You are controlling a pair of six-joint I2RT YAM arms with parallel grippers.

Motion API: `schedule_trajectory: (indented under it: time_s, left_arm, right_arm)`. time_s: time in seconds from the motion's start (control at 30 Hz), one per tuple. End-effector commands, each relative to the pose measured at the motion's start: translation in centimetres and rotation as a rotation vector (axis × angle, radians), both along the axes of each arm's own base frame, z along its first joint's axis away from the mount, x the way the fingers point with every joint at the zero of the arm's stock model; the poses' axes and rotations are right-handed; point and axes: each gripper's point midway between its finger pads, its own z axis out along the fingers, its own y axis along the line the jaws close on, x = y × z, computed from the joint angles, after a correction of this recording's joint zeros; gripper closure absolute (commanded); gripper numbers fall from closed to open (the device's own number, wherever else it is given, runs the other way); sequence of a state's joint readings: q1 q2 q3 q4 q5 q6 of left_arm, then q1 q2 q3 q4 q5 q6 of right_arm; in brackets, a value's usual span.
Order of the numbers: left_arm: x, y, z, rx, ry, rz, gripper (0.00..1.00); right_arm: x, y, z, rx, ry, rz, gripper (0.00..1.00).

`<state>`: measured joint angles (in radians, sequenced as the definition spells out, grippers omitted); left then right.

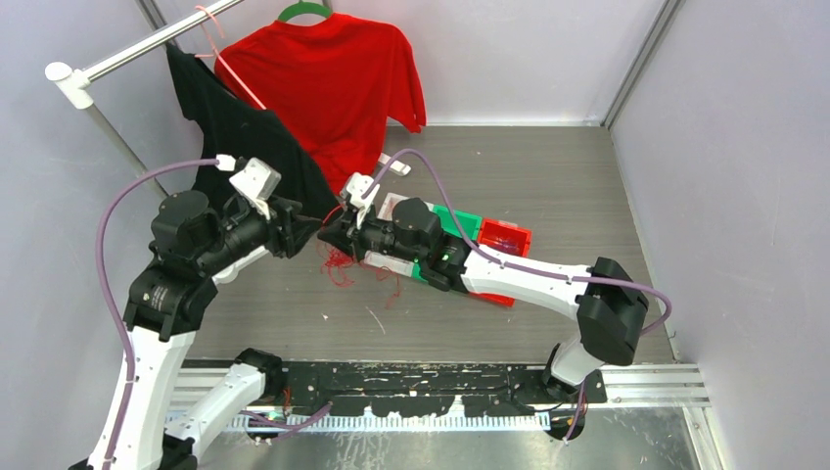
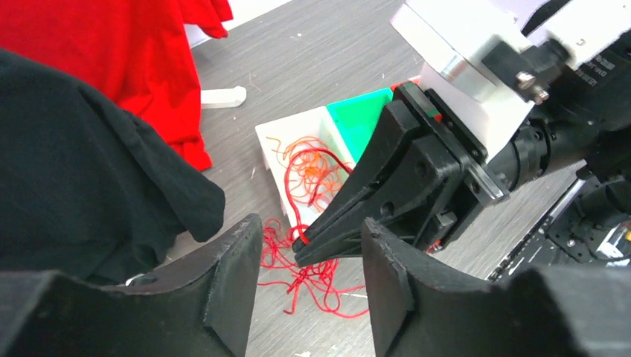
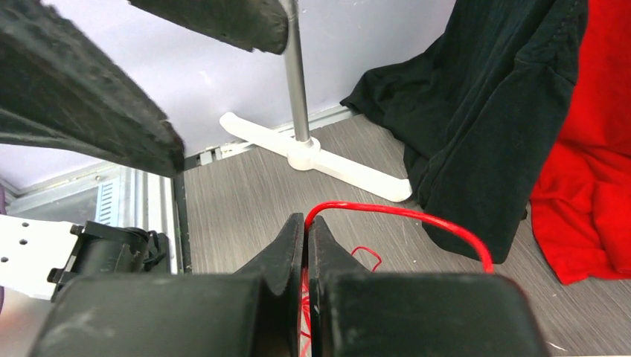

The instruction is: Untangle the cables

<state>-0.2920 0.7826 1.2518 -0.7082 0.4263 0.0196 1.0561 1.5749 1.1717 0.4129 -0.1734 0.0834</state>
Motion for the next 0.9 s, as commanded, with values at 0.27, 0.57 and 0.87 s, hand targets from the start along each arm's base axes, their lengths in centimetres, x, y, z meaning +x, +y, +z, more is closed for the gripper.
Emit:
schedule_trajectory:
  time_s: [0.27, 0.57, 0.87]
  left_arm:
    - [-0.4, -0.2, 2.6, 0.054, 0.074, -0.044, 0.53]
    - [0.2, -1.4, 0.0, -0.16, 0.291, 0.041, 0.52]
    - [0.9, -1.3, -0.9, -0.336, 0.451, 0.109, 0.54]
  right_arm:
    - [-3.4, -1.8, 7.6, 0.129, -0.065, 0.112, 0.99]
    - [-3.8, -1.1, 8.4, 0.22, -0.023, 0.145, 0.99]
    - [-4.0, -0.5, 8.2, 0.227, 0.001, 0.17, 0.99]
